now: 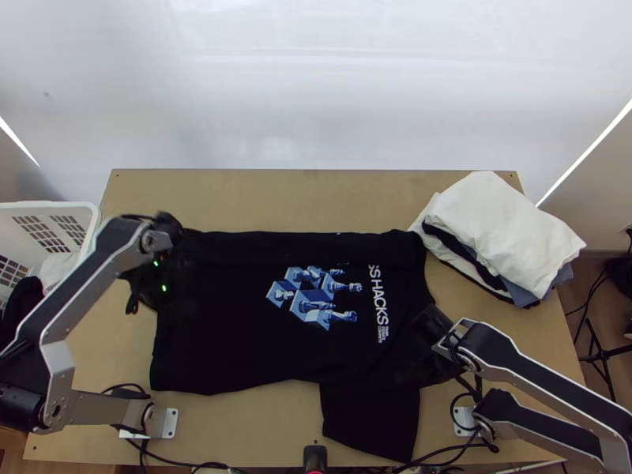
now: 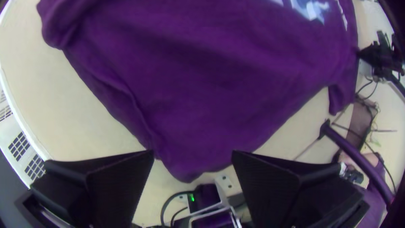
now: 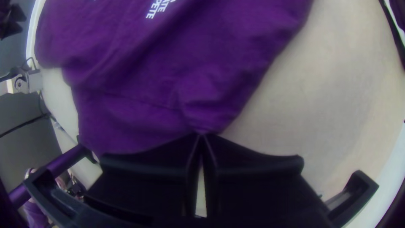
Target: Fold the t-shirt
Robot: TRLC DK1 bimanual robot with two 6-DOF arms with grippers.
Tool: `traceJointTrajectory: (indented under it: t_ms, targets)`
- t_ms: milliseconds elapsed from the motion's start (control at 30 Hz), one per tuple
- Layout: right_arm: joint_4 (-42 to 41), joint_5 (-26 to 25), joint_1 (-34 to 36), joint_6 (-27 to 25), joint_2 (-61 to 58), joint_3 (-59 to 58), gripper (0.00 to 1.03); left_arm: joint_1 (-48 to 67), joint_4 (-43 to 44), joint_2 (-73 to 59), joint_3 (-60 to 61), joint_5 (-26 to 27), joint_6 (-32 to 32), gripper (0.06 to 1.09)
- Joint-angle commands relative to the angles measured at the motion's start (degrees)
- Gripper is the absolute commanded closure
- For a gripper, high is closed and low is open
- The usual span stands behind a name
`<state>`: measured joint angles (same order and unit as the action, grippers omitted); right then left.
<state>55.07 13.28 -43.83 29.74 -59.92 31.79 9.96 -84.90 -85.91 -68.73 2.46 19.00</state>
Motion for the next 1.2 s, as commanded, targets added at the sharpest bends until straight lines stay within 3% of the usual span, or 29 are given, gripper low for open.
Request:
traceJointTrajectory:
  t_ms: [0,200,333,433,600,933,1100,1167]
  targets:
    - [0.0,-0.2,-1.0,0.2,1.0,-0.2,0.99,5.5,-5.3,-1.0,8.8,-3.4,1.8,0.18]
    - [0.0,-0.2,-1.0,0.2,2.4,-0.5,0.99,7.6,-4.3,-0.7,16.5,-4.6,1.0,0.18]
    - [0.0,-0.2,-1.0,0.2,2.4,-0.5,0.99,6.8,0.7,-0.6,22.8,-12.0,0.9,0.18]
    - [0.0,-0.2,-1.1,0.1,2.5,-0.6,0.99,6.3,2.6,-0.3,25.9,-14.2,1.1,0.18]
    - [-0.4,-0.2,-1.6,0.1,2.4,-0.7,0.99,6.4,5.8,-0.1,27.6,-14.2,1.2,0.18]
    - [-0.8,-0.2,-2.7,0.1,2.5,-0.7,0.99,7.2,9.8,-0.8,27.1,-9.5,0.4,0.19]
    - [-0.8,-0.2,-2.7,0.2,2.7,-0.7,0.99,7.4,11.4,-0.7,28.5,-7.1,0.1,0.35]
    - [-0.7,-0.2,-2.7,0.2,3.0,-0.6,0.99,7.3,12.0,-0.6,29.3,-7.1,-0.1,0.5]
